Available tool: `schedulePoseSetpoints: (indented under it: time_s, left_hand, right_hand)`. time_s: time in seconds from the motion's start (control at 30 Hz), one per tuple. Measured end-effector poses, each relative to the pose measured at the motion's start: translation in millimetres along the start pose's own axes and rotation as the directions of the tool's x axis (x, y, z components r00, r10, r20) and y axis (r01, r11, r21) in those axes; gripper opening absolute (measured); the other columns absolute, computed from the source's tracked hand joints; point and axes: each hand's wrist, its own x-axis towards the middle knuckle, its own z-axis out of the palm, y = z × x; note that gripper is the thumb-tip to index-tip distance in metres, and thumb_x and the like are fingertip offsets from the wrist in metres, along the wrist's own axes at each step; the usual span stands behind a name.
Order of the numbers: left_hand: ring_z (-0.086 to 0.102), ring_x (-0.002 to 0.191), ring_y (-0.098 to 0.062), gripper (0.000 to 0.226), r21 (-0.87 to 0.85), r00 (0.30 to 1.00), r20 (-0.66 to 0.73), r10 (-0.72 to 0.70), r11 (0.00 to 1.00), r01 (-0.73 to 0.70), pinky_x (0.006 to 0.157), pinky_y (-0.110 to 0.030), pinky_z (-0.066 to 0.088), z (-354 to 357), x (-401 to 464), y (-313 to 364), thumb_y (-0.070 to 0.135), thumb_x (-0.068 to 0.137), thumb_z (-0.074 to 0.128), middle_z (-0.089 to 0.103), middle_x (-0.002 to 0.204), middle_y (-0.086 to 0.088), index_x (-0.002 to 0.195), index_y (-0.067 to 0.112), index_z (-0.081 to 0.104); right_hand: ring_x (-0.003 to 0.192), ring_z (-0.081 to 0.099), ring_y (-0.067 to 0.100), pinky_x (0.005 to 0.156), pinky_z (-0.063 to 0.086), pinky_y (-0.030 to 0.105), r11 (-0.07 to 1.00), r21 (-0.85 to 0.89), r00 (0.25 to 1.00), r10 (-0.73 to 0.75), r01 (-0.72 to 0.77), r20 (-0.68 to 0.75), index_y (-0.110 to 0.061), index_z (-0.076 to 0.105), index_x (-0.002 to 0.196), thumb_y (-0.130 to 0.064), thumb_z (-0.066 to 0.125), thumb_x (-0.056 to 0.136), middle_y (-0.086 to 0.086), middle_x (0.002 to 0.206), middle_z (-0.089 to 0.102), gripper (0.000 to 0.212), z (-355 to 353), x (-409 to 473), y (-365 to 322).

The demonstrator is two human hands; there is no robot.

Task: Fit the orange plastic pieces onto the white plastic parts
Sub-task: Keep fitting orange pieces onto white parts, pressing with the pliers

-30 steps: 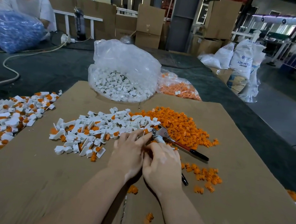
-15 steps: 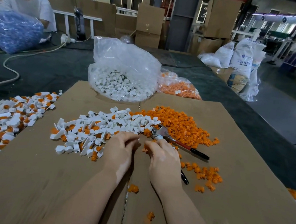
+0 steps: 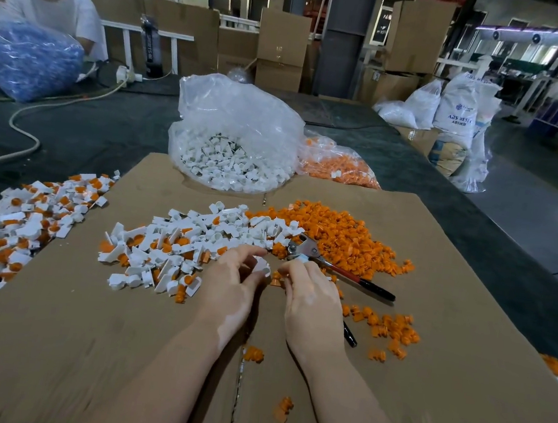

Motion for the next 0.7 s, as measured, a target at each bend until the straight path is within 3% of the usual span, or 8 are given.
schedulePoseSetpoints:
  time_s: [0.13, 0.37, 0.5, 0.6, 0.7]
  left_hand:
    - [0.053, 0.08, 0.001, 0.02, -0.025, 1.0, -0.014, -0.005, 1.0, 0.005, 0.064, 0.002, 0.036, 0.3, -1.0, 0.3, 0.013, 0.085, 0.065, 0.06, 0.087, 0.01, 0.097, 0.028, 0.064]
    - [0.053, 0.072, 0.001, 0.018, 0.024, 0.998, 0.06, -0.027, 0.999, 0.026, 0.058, -0.002, 0.036, 1.3, -0.2, -0.2, 0.017, 0.084, 0.067, 0.058, 0.077, 0.016, 0.083, 0.033, 0.058]
    - [0.055, 0.074, 0.0, 0.023, -0.039, 0.997, 0.081, 0.016, 0.999, -0.013, 0.06, -0.002, 0.038, 0.7, -0.5, 0.8, 0.018, 0.086, 0.064, 0.059, 0.077, 0.012, 0.077, 0.036, 0.052]
    - [0.053, 0.072, 0.001, 0.024, -0.06, 0.994, 0.096, 0.045, 0.997, -0.04, 0.061, -0.004, 0.038, 0.0, -1.0, 1.6, 0.017, 0.088, 0.062, 0.057, 0.076, 0.011, 0.078, 0.036, 0.049]
    - [0.053, 0.068, 0.003, 0.026, -0.052, 0.992, 0.103, 0.066, 0.997, -0.061, 0.06, -0.005, 0.038, -0.3, -1.3, 0.9, 0.015, 0.088, 0.061, 0.055, 0.073, 0.011, 0.078, 0.036, 0.049]
  right_hand:
    - [0.084, 0.06, 0.028, 0.069, 0.044, 0.036, 1.0, 0.005, 1.0, -0.014, 0.014, -0.001, -0.01, 0.067, 0.105, 0.007, 0.063, 0.076, 0.011, 0.095, 0.062, 0.033, -0.6, -1.1, -1.0]
    - [0.085, 0.058, 0.023, 0.073, 0.04, 0.031, 1.0, 0.021, 1.0, -0.008, 0.008, 0.006, -0.012, 0.063, 0.101, 0.002, 0.06, 0.083, 0.005, 0.097, 0.061, 0.023, -1.9, -0.9, 0.7]
    - [0.086, 0.06, 0.015, 0.073, 0.045, 0.024, 0.98, 0.165, 0.994, 0.11, -0.109, 0.0, -0.012, 0.062, 0.098, -0.019, 0.062, 0.088, -0.001, 0.092, 0.066, 0.012, -5.3, -0.5, 1.4]
    - [0.078, 0.063, 0.01, 0.07, 0.05, 0.019, 0.936, 0.322, 0.989, 0.15, -0.14, -0.008, -0.007, 0.067, 0.094, -0.017, 0.069, 0.083, 0.002, 0.084, 0.07, 0.015, -9.1, 0.1, 1.1]
    - [0.083, 0.063, 0.007, 0.072, 0.046, 0.008, 0.908, 0.388, 0.987, 0.159, -0.157, 0.029, -0.008, 0.068, 0.102, -0.014, 0.066, 0.084, 0.002, 0.091, 0.07, 0.019, -9.9, 0.9, 0.7]
